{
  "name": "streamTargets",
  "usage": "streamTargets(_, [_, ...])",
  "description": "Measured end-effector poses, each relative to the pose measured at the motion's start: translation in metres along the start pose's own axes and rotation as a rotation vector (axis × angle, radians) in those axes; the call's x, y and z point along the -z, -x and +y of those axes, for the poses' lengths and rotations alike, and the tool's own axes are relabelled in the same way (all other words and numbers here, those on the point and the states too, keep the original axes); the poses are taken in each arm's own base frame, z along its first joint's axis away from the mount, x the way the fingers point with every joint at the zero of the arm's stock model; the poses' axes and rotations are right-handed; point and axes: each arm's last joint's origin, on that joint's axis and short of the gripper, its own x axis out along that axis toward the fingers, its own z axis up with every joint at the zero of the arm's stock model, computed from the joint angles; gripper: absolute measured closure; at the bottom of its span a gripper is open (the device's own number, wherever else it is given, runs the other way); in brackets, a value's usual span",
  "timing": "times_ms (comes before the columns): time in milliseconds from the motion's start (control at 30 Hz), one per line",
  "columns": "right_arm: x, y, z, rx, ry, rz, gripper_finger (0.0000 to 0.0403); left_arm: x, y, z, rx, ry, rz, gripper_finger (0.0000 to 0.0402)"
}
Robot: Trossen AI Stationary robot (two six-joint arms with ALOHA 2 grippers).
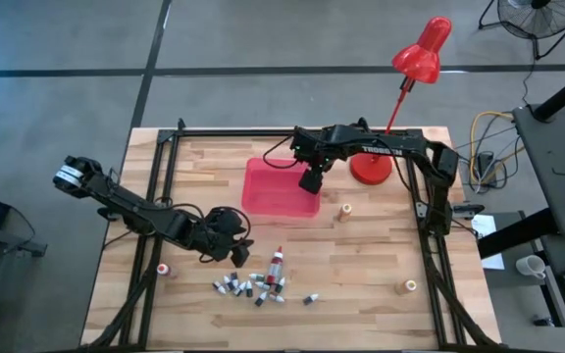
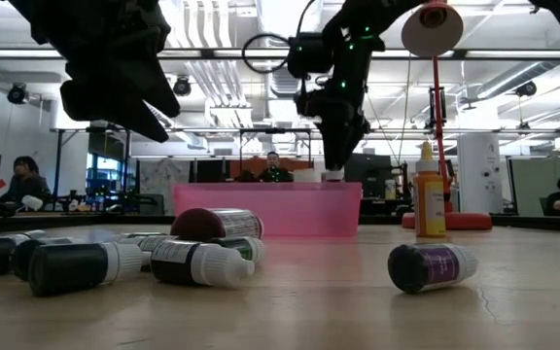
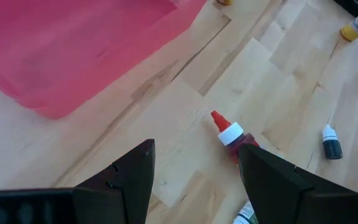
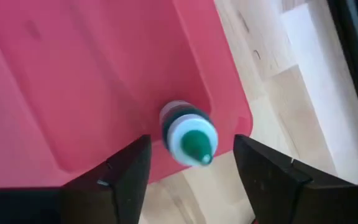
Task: Pick & Place food coloring
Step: Put the big red food coloring bottle into the pink bin
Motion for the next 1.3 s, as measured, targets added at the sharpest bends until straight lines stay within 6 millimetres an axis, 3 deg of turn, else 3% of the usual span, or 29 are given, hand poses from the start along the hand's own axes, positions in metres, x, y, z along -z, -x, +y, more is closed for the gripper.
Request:
streamTargets(167, [0.003,0.022,0.0,-0.02,0.012,-0.055,0.0175,0.001,0.001,-0.001,0.004,-0.003,0.003,0.02])
streamTargets(300, [0.008,0.044,0.014,-0.2,0.116,-0.099,0.0175,0.002,0.001,-0.002,0.007,-0.007,0.005,0.02])
streamTargets(400, [0.015,0.06,0.037,-0.352,0.21,-0.123,0.0175,0.003,0.002,-0.002,0.008,-0.009,0.006,0.02])
streamTargets(633, [0.044,0.08,0.115,-0.399,0.55,-0.145,0.0174,0.004,0.001,-0.001,0.008,-0.013,0.008,0.02])
streamTargets(833, [0.069,0.072,0.17,-0.42,1.02,-0.187,0.0175,0.01,-0.001,0.004,-0.006,-0.013,0.023,0.02])
streamTargets(1033, [0.067,0.051,0.206,-0.315,1.295,-0.325,0.0175,0.019,0.003,-0.001,0.028,-0.018,0.046,0.02])
streamTargets(1300, [0.055,0.009,0.225,-0.286,1.351,-0.375,0.0178,0.038,0.018,-0.013,0.088,0.057,0.063,0.02])
